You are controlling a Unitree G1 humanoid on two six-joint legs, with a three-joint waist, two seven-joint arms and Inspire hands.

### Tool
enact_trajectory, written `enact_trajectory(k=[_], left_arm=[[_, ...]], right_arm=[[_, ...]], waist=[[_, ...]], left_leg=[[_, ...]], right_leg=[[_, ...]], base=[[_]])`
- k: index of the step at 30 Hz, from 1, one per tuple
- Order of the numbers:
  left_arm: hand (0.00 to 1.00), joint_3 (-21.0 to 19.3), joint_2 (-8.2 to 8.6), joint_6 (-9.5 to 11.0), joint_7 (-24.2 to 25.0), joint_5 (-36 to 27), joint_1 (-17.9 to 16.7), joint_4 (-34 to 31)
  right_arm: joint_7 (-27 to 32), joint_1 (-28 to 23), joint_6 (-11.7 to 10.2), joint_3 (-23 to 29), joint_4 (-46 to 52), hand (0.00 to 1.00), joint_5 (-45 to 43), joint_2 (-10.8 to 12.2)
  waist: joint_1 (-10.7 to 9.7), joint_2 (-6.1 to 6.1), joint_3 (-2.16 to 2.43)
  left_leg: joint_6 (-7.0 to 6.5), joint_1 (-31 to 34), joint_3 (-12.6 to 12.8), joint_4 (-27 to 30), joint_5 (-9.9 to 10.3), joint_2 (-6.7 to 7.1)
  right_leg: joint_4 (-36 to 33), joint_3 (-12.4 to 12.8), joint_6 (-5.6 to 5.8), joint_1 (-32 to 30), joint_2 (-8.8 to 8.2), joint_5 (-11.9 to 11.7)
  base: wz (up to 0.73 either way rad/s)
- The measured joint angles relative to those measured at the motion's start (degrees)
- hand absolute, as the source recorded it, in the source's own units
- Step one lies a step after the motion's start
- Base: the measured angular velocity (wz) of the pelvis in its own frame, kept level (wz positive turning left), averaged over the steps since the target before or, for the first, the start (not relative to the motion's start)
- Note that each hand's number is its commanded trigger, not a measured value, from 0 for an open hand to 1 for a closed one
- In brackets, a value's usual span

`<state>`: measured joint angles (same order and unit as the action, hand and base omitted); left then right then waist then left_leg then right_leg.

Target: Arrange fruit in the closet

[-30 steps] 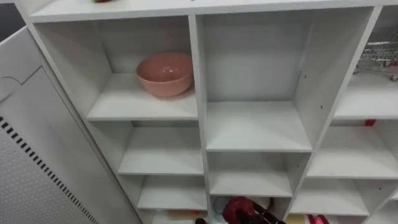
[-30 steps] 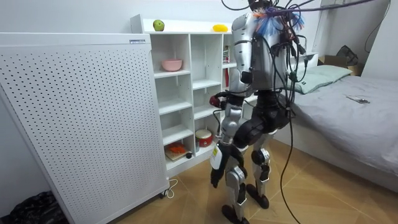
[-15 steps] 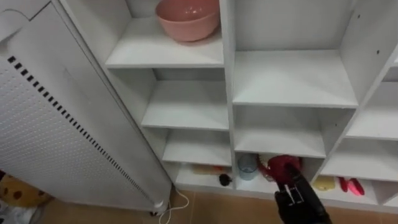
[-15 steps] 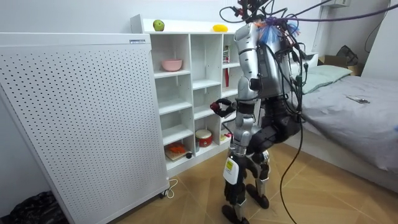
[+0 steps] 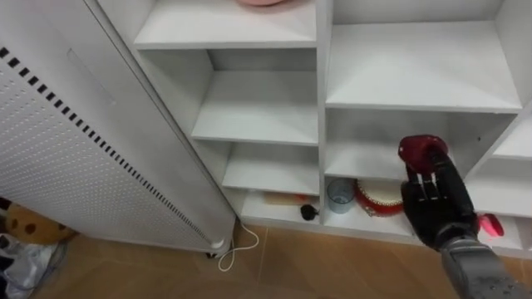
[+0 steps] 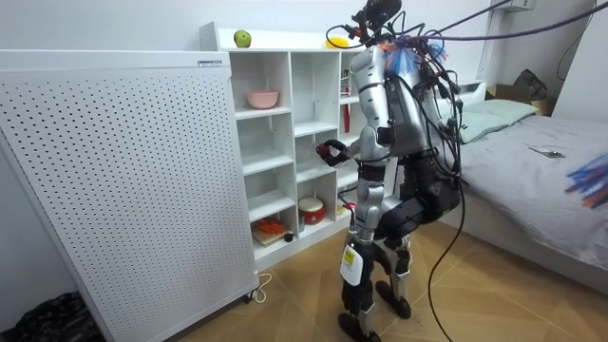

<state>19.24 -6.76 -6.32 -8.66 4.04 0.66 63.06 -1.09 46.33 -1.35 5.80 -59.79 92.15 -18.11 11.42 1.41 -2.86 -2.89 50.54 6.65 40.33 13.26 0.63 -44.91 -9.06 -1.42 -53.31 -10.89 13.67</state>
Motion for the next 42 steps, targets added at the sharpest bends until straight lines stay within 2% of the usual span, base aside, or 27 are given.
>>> enact_trajectory(k=[2, 3, 4, 10, 20, 24, 30, 42], left_arm=[[0.0, 0.07, -0.55, 0.01, 0.13, -0.04, -0.34, -1.29], [0.0, 0.08, -0.99, 0.02, 0.15, -0.06, -0.31, -1.71], [0.0, 0.19, -1.32, 0.02, 0.14, -0.05, -0.33, -1.96], [0.0, 1.5, -3.05, -0.12, -0.05, -0.1, -1.12, -3.42], [0.0, 2.1, -3.05, -0.76, -0.64, -0.11, -1.46, -3.41], [0.0, 2.1, -3.05, -0.77, -0.64, -0.1, -1.72, -3.41], [0.0, 2.07, -3.05, -0.74, -0.65, -0.05, -2.71, -3.6], [0.0, 2.09, -3.06, -0.77, -0.59, -2.26, -5.49, -4.47]], right_arm=[[0.98, 0.9, -0.1, 0.0, 0.67, 1.0, -0.38, -0.49], [1.51, 1.04, -0.29, -0.03, 2.38, 0.78, -0.44, -0.47], [2.21, 1.04, -0.32, -0.06, 4.07, 0.0, -0.54, -0.39], [7.09, 1.14, -1.14, -0.59, 8.78, 0.0, -0.9, -0.24], [12.15, 2.08, -1.83, -0.93, 10.21, 0.0, -2.54, -0.21], [13.56, 2.08, -1.87, -1.28, 10.83, 0.0, -2.56, -0.18], [14.57, 2.08, -2.42, -2.0, 11.12, 0.0, -2.39, -0.12], [14.69, 2.05, -2.32, -1.99, 11.06, 0.0, -0.95, -0.11]], waist=[[-0.01, -0.17, 0.1], [-0.01, -0.22, 0.11], [0.03, -0.22, 0.11], [0.04, -0.34, 0.22], [0.02, -0.23, 0.4], [0.04, -0.06, 0.77], [0.32, 0.17, 0.96], [1.26, 0.22, 0.97]], left_leg=[[-0.2, 0.52, 0.09, 0.91, 0.32, 0.0], [-0.32, 1.0, 0.16, 1.83, 0.7, -0.12], [-0.46, 1.31, 0.31, 2.71, 1.1, -0.24], [-0.87, 2.19, 0.22, 4.68, 2.01, -0.35], [-1.02, 2.19, 0.35, 5.56, 2.01, -0.2], [-1.05, 1.99, 0.49, 5.56, 1.98, -0.2], [-1.07, 1.63, 0.69, 5.54, 1.97, -0.3], [-1.06, 0.29, 0.77, 5.39, 1.98, -0.4]], right_leg=[[-0.7, -0.09, 0.18, -0.48, -0.01, 0.2], [-1.34, 0.01, 0.23, -0.89, 0.0, 0.37], [-1.95, 0.18, 0.28, -1.16, 0.0, 0.51], [-3.15, 0.25, 0.47, -1.77, -0.22, 0.7], [-4.14, 0.33, 0.54, -1.76, -0.57, 0.64], [-4.19, 0.37, 0.53, -1.58, -0.59, 0.63], [-4.19, 0.41, 0.48, -1.34, -0.57, 0.6], [-4.11, 0.63, 0.51, -0.17, -0.53, 0.64]], base=[[0.02], [-0.05], [-0.07], [-0.02], [0.0], [0.0], [0.0], [0.0]])
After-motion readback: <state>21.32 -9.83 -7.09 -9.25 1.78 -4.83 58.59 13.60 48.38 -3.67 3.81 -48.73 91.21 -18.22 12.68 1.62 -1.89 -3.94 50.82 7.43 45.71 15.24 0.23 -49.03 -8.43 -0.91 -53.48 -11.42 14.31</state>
